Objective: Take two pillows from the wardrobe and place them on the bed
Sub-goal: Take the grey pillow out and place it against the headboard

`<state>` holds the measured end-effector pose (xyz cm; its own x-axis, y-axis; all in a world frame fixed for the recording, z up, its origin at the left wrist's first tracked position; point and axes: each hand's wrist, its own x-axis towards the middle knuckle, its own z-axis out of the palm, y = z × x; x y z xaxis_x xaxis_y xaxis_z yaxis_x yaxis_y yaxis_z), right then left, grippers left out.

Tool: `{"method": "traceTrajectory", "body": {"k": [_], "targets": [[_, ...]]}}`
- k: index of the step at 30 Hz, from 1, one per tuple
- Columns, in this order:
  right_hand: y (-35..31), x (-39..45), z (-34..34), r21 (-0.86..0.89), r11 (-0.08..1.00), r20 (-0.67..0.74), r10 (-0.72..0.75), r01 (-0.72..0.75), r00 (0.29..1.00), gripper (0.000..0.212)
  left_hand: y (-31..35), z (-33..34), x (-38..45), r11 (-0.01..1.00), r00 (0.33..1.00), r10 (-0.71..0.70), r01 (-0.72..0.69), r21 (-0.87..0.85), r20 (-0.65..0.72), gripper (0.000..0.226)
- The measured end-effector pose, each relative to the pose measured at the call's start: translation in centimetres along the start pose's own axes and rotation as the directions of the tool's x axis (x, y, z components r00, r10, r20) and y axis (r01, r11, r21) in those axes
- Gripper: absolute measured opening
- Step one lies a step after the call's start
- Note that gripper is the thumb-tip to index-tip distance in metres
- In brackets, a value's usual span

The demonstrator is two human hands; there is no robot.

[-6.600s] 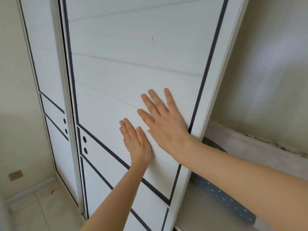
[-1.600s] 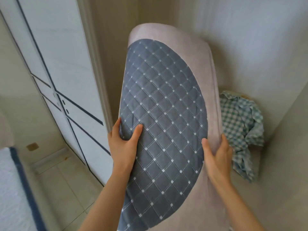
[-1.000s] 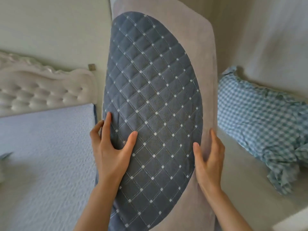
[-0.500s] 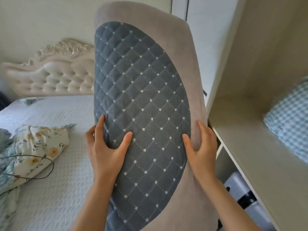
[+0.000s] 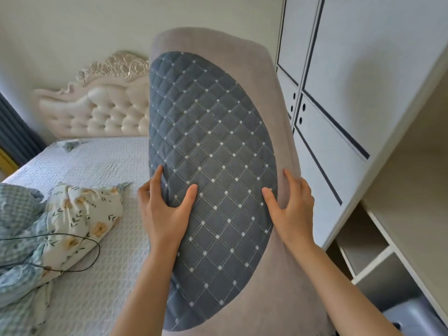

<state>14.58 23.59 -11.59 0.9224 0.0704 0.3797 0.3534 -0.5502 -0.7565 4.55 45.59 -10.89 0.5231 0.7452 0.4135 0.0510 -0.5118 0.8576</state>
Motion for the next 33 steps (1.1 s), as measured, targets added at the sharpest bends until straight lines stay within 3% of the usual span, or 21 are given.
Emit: {"method": "traceTrajectory", "body": {"k": [6, 13, 23, 33], "targets": [[1.8, 5.4, 4.8, 0.008, 0.998, 0.043, 0.056, -0.057, 0.997, 0.069, -3.7, 4.2, 4.7, 0.998, 0.999, -0.049, 0.049, 0.030, 0.021, 0.085], [5.2, 14.2, 11.9, 0.035, 0.999, 0.103, 0.019, -0.023, 0.995, 0.061, -8.1, 11.5, 11.0, 0.985, 0.989, -0.145, 0.145, 0.098, -0.013, 0.086], [10.6, 33.5, 21.9, 0.114, 0.993, 0.295, -0.076, 0.044, 0.952, 0.056, -11.0, 24.8, 22.3, 0.952, 0.947, -0.266, 0.288, 0.102, -0.182, 0.083], [13.8, 46.8, 31.4, 0.094, 0.992, 0.377, -0.118, 0.088, 0.919, 0.052, -14.6, 34.1, 32.1, 0.916, 0.904, -0.338, 0.380, 0.127, -0.262, 0.081]]}}
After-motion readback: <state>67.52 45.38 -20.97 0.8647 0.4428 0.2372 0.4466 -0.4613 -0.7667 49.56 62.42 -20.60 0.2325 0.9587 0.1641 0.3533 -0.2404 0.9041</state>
